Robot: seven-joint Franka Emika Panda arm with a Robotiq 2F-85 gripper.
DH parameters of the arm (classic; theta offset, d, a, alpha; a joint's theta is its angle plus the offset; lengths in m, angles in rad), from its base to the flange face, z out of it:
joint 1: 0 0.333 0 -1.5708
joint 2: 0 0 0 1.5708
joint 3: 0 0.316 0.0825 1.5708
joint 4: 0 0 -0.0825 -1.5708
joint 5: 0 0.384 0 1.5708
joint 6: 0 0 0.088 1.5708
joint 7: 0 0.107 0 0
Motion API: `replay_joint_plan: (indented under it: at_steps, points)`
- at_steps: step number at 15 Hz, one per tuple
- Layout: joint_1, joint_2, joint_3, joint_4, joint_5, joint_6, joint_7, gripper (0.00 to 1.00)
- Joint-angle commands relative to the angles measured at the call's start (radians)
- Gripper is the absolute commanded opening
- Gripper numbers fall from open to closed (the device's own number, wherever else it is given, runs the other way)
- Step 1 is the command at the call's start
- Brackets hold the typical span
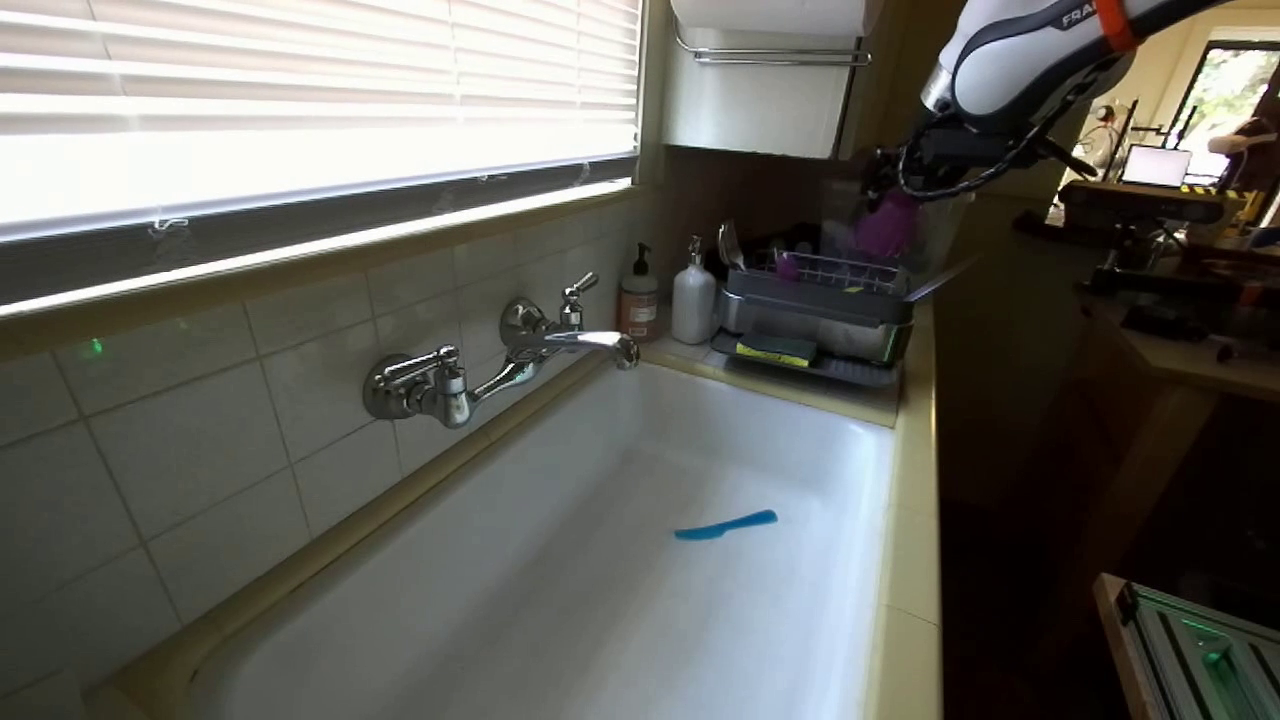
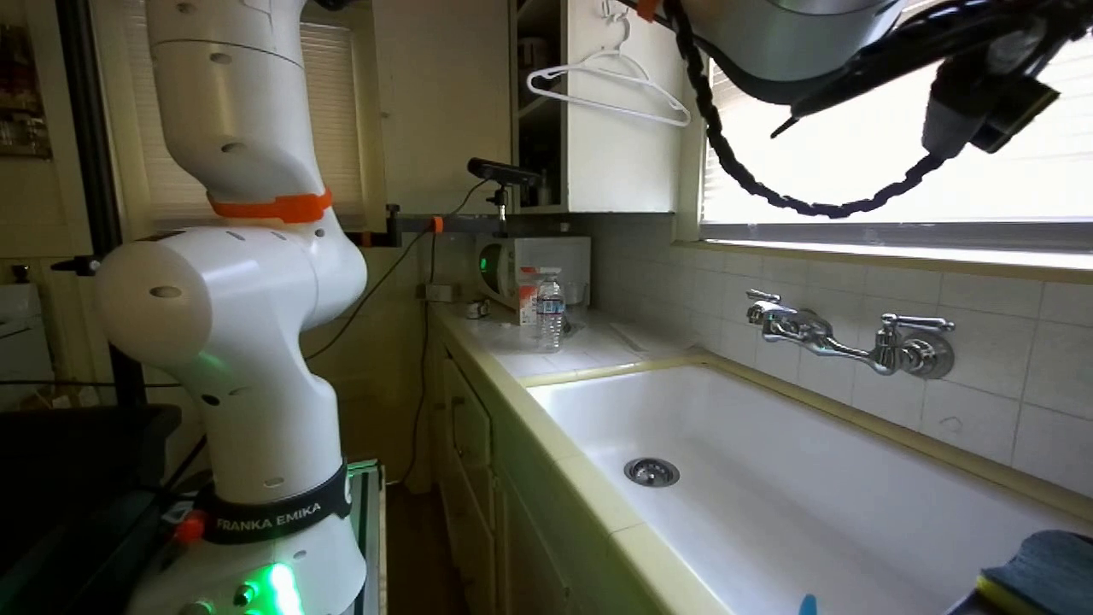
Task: Remove the purple cup out of the sink
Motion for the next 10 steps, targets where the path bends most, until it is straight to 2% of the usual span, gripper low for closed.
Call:
replay_joint_plan:
  at_steps: [1, 6, 10]
  points:
    - [0.018, 0.076, -0.036, 0.063, 0.051, 0.004, -0.017, 0.44]
    - [0.02, 0.168, -0.049, 0.139, 0.196, -0.026, -0.126, 0.44]
    - [0.01, 0.24, -0.058, 0.204, 0.265, -0.053, -0.172, 0.44]
